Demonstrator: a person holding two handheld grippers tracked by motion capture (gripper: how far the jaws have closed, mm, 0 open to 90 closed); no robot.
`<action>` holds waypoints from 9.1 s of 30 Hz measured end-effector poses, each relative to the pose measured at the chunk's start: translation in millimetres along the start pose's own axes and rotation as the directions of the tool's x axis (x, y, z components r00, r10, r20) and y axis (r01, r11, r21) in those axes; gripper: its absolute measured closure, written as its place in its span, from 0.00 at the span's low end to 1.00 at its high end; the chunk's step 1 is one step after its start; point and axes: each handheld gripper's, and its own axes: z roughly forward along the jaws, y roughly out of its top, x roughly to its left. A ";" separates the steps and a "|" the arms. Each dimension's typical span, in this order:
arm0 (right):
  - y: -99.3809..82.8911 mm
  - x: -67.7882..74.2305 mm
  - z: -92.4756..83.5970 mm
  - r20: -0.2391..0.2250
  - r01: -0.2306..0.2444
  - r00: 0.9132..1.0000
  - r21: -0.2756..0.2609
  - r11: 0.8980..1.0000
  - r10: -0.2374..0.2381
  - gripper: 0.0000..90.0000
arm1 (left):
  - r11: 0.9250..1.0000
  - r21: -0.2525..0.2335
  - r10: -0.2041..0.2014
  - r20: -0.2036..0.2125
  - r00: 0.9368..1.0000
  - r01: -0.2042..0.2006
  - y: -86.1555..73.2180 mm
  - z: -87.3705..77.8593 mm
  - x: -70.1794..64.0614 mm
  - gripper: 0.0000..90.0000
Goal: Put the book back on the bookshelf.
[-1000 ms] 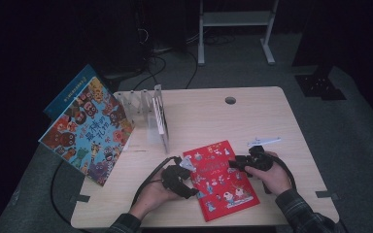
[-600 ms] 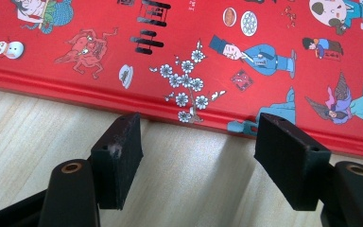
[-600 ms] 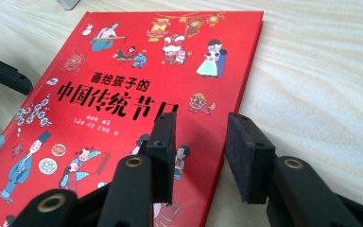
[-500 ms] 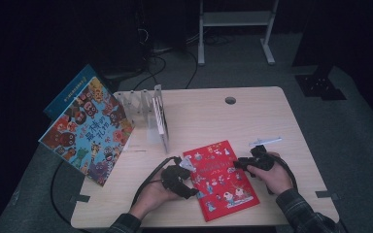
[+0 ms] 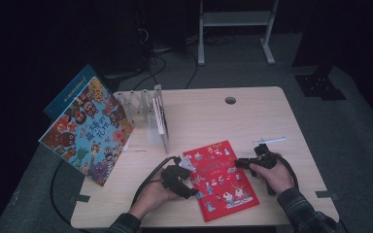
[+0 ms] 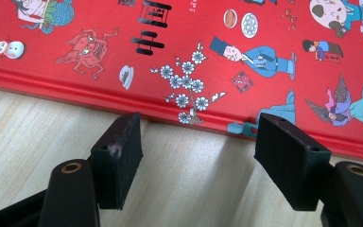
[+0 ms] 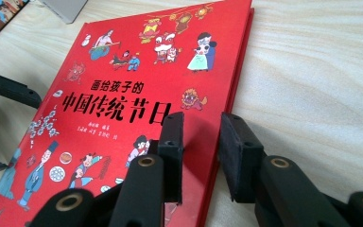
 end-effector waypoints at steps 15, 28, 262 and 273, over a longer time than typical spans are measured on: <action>10.0 -1.0 -20.5 -0.145 -0.018 0.989 -0.075 0.997 0.007 0.74 | 1.000 0.003 0.002 0.000 1.000 -0.002 -0.3 -0.3 0.1 0.34; 16.6 6.1 -26.7 -0.184 0.005 0.983 -0.086 0.996 -0.021 0.75 | 1.000 0.003 0.002 -0.006 1.000 -0.002 -1.1 -0.8 0.6 0.34; 2.7 -24.9 -10.6 0.257 0.270 0.927 0.046 0.962 -0.272 0.34 | 0.731 -0.680 -0.059 0.014 0.998 0.053 29.2 -138.3 19.4 0.88; -2.3 -34.3 -5.7 0.293 0.302 0.913 -0.016 0.953 -0.284 0.17 | 0.714 -0.697 -0.085 0.006 0.996 0.065 21.4 -154.3 22.3 0.88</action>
